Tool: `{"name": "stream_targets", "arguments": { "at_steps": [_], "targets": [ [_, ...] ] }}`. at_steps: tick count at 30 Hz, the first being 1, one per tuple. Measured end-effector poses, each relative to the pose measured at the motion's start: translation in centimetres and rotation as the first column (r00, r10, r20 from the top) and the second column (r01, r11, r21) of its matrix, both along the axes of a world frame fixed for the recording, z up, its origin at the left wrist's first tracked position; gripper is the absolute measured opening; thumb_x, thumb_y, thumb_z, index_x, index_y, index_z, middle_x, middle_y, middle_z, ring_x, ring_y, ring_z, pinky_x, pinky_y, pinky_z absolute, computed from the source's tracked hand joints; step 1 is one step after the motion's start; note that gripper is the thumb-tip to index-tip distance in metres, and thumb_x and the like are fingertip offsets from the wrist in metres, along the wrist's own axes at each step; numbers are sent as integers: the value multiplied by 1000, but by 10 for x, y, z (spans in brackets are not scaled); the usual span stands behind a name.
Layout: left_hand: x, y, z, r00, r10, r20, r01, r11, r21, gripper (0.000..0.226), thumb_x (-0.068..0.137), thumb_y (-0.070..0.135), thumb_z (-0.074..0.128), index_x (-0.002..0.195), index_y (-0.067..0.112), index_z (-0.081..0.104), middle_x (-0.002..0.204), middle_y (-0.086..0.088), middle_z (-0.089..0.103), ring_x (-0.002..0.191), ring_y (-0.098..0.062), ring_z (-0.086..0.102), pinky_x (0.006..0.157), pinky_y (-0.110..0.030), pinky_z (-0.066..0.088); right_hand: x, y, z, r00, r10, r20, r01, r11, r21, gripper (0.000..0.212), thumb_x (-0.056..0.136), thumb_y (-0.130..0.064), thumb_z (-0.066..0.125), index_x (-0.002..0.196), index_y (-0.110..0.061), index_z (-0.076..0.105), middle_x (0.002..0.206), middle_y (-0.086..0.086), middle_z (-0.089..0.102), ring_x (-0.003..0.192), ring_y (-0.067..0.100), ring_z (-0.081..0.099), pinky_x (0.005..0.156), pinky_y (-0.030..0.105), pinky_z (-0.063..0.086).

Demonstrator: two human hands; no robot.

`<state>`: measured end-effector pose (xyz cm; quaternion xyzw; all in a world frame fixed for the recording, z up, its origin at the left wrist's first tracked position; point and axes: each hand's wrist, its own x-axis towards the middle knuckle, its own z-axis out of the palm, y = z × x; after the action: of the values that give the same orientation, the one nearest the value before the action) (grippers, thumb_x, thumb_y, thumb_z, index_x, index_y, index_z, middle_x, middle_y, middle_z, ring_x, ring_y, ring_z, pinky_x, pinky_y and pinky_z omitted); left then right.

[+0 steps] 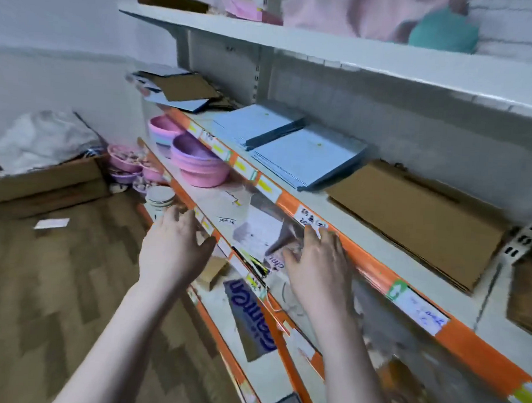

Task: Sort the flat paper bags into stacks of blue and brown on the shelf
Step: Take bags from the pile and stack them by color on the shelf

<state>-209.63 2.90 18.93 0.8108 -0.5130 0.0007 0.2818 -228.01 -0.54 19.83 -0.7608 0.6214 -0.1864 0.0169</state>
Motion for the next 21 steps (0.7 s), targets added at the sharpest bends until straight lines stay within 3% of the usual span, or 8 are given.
{"name": "stream_targets", "arguments": {
  "at_steps": [10,21],
  "targets": [
    [108,-33,-6,994,99,-41,-100,995,-10,60,86,38,62,136,8,44,141,-14,40,133,-28,32,105,-38,30,122,-65,-2,993,109,-45,-110,994,-4,56,94,-42,46,141,-13,36,139,11,41,131,25,35,107,34,29],
    [246,-194,14,983,182,24,-183,983,20,58,87,36,60,137,10,43,142,-11,38,133,-24,30,103,-33,29,266,-250,-1,986,164,37,-164,986,-9,50,93,-37,46,137,-12,42,130,11,47,123,27,41,102,34,31]
  ]
}}
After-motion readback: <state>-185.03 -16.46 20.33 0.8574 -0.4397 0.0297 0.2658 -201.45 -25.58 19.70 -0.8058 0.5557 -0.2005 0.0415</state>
